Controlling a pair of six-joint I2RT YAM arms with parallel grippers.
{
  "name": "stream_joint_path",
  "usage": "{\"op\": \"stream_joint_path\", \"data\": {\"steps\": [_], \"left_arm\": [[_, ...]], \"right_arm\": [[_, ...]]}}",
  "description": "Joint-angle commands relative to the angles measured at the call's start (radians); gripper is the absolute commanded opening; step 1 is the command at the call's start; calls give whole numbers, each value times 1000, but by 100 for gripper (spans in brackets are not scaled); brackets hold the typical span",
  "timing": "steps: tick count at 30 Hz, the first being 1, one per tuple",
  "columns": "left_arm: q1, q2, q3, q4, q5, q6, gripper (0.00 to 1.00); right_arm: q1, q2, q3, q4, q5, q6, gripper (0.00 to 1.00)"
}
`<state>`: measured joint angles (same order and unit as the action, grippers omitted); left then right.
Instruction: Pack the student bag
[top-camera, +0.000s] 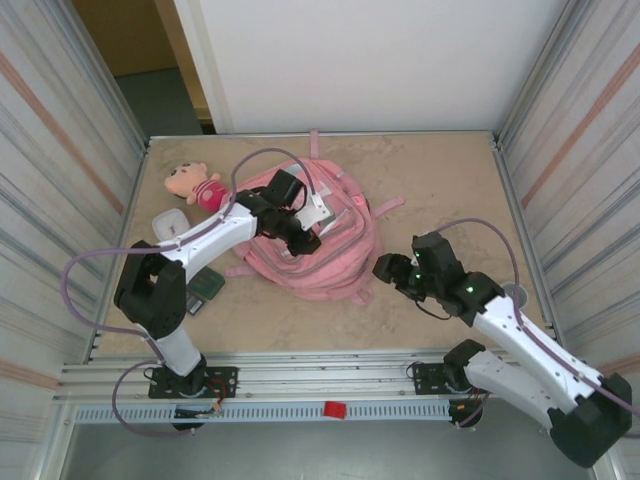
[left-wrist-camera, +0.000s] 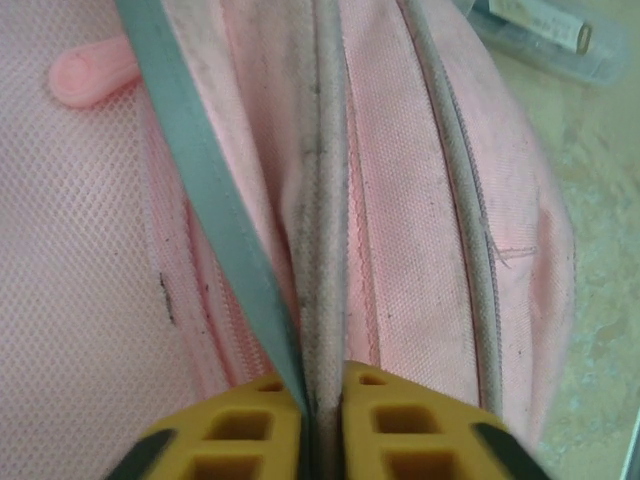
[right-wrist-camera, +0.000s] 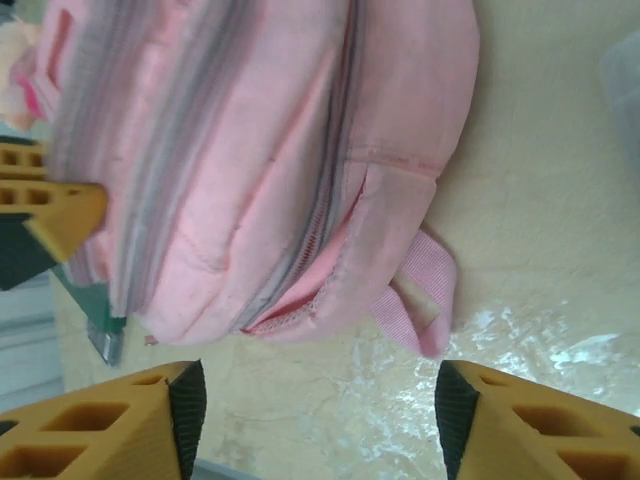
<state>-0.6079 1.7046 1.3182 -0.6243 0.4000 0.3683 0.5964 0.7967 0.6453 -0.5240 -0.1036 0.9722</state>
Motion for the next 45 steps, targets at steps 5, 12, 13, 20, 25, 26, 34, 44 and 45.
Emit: {"op": "stream_joint_path", "data": {"steps": [5,12,13,20,25,26,34,44,45], "left_arm": [[51,-116,-52,138,73,-198,70],[177,-374,-229,324,92,-524,80],[201,-414,-268,342,91,-567,81],[298,-631,-465,357,88,-679,82],[346,-730,-565,368,82,-740,82],[355,-743,-585,377,85,-757,83],[387,-798,-665,416,86,-832,82],[396,-843,-694,408,62,-894,82],[398,-848,-695,402,57,-893,82]], "right_arm": [[33,-43,132,-24,40,-593,72],[204,211,289,-102,27,-1199,77],[243,252,295,-109,54,-1297,78],[353,437,216,40,122,-1750,83],[352,529,169,226,135,-1861,84],[352,555,165,253,141,-1870,84],[355,707,100,518,191,-1917,84],[365,814,36,798,308,-1988,20],[364,793,53,761,304,-1988,6]]}}
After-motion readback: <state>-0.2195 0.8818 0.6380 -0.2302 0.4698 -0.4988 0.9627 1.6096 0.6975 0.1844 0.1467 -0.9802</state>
